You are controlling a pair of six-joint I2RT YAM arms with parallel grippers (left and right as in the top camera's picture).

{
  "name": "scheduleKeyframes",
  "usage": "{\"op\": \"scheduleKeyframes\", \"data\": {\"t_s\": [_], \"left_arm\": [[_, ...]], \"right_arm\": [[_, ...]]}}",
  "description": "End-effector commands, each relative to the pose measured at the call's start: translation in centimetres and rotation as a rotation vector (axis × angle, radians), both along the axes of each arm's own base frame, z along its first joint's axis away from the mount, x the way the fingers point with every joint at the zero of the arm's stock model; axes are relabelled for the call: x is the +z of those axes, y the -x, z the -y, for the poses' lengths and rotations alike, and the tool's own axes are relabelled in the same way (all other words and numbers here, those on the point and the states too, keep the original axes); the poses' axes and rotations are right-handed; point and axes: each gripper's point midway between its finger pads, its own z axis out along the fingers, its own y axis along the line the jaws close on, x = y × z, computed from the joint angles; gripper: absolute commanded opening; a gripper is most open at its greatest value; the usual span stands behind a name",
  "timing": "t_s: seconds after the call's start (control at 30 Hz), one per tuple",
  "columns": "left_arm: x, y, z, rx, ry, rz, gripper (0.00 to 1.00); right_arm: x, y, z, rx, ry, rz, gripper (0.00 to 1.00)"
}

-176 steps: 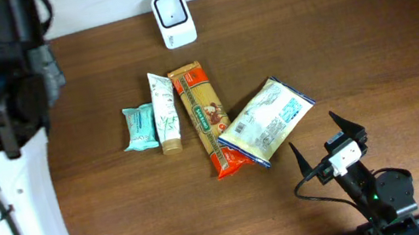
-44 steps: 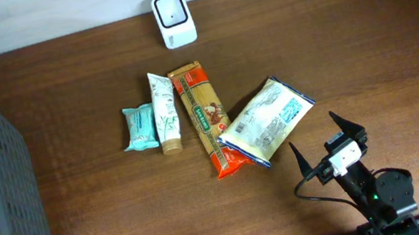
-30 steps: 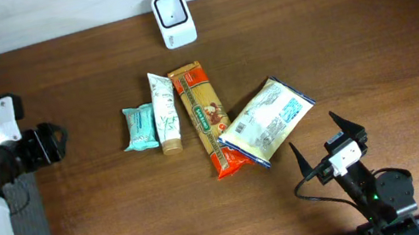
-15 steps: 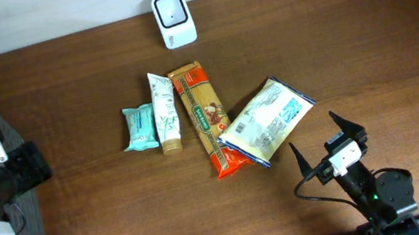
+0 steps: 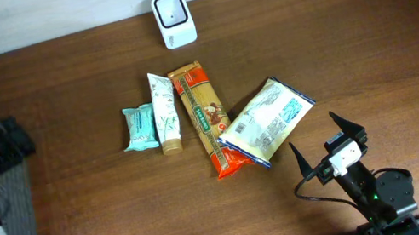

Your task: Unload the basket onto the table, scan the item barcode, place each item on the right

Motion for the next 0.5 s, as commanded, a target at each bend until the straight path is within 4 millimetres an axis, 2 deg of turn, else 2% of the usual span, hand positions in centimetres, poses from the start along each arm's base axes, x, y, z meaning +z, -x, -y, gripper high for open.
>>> {"op": "scheduleKeyframes", "data": {"t_s": [0.0,0.03,0.1,0.17,0.2,0.27,0.37,0.43,0.47], "left_arm": [[7.8,0.5,-2.8,0.115,-0.124,0.192,0.99],[9.3,1.2,-5.4,0.225,-0.174,0.237,0.99],[10.3,1.7,-8.6,0.356,-0.184,0.288,0.99],[9.6,1.6,-11.9,0.449,-0.168,0.295,1.0],[8.6,1.2,-13.2,0.473,-0.162,0.275,0.99],[4.6,-0.5,-15.3,0.492,-0.131,0.174,1.0],[-0.7,-3.5,-16.0,0.442,-0.052,0.069,0.99],[-5.6,-5.5,-16.8,0.43,0.048,-0.005,0.98],[-7.2,-6.0,-17.1,0.421,0.083,-0.029,0.98]], "right_arm": [[-0.3,-0.1,0.2,-0.012,-0.013,-0.009,0.99],[-0.3,-0.1,0.2,-0.012,-0.013,-0.009,0.99],[-0.3,-0.1,0.2,-0.012,-0.013,-0.009,0.99],[-0.3,-0.1,0.2,-0.012,-0.013,-0.009,0.99],[-0.3,-0.1,0.2,-0.012,-0.013,-0.009,0.99],[-0.3,-0.1,0.2,-0.012,-0.013,-0.009,0.99],[-0.3,-0.1,0.2,-0.012,-0.013,-0.009,0.99],[-0.3,-0.1,0.2,-0.012,-0.013,-0.009,0.99],[-0.3,-0.1,0.2,-0.012,-0.013,-0.009,0.99]]}}
